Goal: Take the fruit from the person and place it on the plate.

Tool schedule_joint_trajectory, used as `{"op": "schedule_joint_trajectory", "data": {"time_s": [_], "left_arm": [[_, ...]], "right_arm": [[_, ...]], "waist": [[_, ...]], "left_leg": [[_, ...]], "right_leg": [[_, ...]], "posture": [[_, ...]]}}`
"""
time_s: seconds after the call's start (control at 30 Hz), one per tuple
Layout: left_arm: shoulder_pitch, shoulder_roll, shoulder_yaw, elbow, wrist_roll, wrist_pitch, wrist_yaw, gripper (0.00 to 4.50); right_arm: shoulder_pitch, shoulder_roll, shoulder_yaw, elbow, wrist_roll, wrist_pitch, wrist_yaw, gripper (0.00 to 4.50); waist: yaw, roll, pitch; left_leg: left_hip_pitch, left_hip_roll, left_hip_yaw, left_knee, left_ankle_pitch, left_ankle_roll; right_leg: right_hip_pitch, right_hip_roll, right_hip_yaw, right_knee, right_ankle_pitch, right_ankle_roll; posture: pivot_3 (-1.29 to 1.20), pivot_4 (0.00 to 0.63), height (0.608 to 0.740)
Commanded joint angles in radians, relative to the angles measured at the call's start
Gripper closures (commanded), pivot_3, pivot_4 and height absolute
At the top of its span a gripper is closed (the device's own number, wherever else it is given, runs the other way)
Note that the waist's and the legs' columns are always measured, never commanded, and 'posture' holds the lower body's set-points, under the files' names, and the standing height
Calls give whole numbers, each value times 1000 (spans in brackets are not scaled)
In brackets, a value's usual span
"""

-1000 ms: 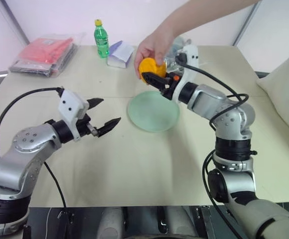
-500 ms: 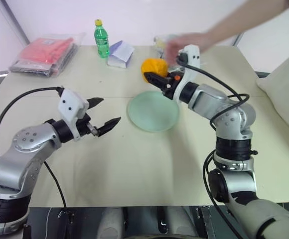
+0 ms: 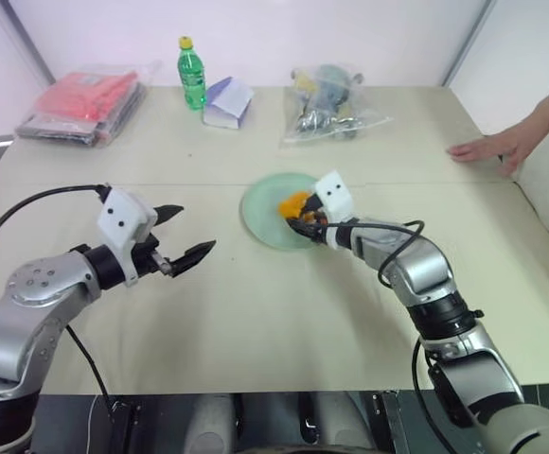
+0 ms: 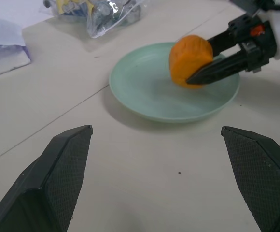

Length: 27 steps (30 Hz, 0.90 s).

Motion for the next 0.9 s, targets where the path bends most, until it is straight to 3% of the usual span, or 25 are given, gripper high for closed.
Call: {"op": "schedule_joint_trajectory", "data": {"time_s": [0.03, 0.13, 0.4, 0.63, 0.9], "left_arm": [[13, 6, 39, -43, -14, 4, 10, 0], [18, 5, 40, -50, -17, 8, 12, 0], [10, 8, 35, -56, -31, 16, 12, 0], [-9, 6, 19, -45, -37, 12, -7, 0], [-29, -1, 3, -27, -47, 6, -31, 0]], "right_arm": [[9, 0, 0, -9, -37, -46, 34, 1390], [15, 0, -9, -23, -46, -42, 62, 18], [-5, -109, -110, -155, 1, 20, 187, 18], [40, -469, -328, -330, 140, 78, 448, 18], [187, -599, -452, -414, 220, 70, 552, 18]], "waist": [[1, 0, 0], [1, 0, 0], [6, 0, 0], [9, 1, 1], [1, 1, 1]], "left_leg": [[0, 0, 0, 0, 0, 0], [0, 0, 0, 0, 0, 0], [0, 0, 0, 0, 0, 0], [0, -1, 0, 0, 0, 0], [1, 0, 0, 0, 0, 1]], "right_leg": [[0, 0, 0, 0, 0, 0], [0, 0, 0, 0, 0, 0], [0, 0, 0, 0, 0, 0], [1, -1, 0, -2, 0, 0], [1, 1, 0, -1, 0, 0]], "posture": [[0, 150, 731], [0, 150, 731], [0, 150, 731], [0, 150, 731], [0, 150, 731]]}}
